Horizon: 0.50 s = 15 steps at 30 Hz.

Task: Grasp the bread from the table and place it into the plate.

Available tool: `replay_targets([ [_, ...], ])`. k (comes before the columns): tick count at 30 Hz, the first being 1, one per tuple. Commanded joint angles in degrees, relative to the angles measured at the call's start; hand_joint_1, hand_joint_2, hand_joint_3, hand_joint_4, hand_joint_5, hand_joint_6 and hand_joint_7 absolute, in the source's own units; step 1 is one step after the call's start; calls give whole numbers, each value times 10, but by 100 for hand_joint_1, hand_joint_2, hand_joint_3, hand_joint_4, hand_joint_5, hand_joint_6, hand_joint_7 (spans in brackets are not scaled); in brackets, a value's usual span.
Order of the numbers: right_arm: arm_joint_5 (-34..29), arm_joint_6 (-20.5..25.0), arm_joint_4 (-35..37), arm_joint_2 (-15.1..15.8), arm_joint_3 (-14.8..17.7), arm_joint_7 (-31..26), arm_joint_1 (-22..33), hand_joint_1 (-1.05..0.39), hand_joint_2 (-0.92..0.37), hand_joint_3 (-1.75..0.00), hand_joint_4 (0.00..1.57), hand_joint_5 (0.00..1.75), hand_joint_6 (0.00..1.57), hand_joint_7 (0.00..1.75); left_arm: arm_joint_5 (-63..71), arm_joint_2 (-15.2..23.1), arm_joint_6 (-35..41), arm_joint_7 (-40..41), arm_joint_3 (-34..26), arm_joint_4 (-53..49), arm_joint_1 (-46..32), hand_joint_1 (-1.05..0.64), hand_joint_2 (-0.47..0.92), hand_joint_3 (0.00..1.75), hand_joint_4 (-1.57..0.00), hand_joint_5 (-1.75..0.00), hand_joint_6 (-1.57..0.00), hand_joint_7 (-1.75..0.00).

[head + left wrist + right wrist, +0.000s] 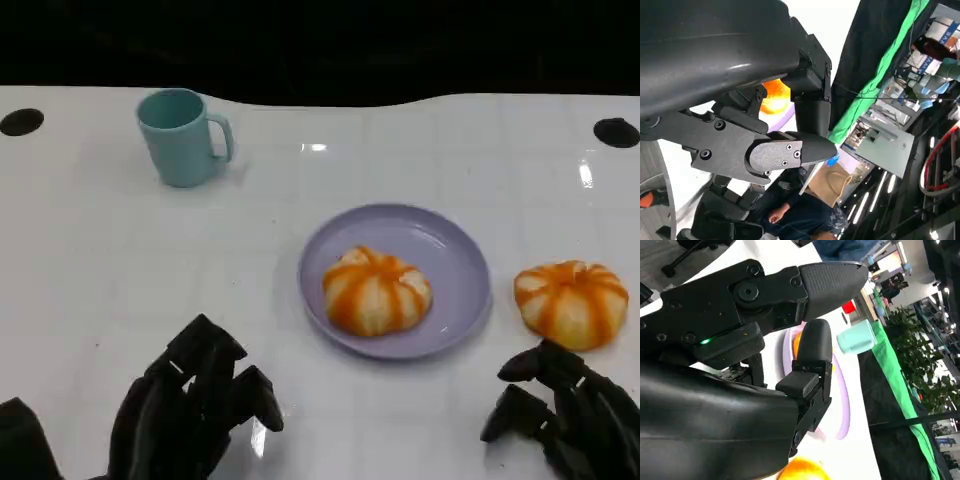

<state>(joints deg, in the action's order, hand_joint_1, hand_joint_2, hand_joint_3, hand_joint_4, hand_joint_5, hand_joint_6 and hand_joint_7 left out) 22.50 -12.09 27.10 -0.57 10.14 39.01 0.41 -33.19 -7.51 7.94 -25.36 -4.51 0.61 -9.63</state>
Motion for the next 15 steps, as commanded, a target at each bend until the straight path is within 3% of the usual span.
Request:
replay_targets([
  [1, -5, -12, -2, 10, 2, -7, 3, -53, -92, -25, 64, 152, 59, 121, -2, 5, 0, -3, -3, -5, 2, -50, 92, 45, -78, -175, -52, -175],
  [15, 2, -11, 16, 13, 6, 5, -11, -54, -92, -25, 64, 153, 57, 124, -2, 13, 6, -14, -5, -21, 19, -51, 92, 43, -79, -175, -52, -175],
])
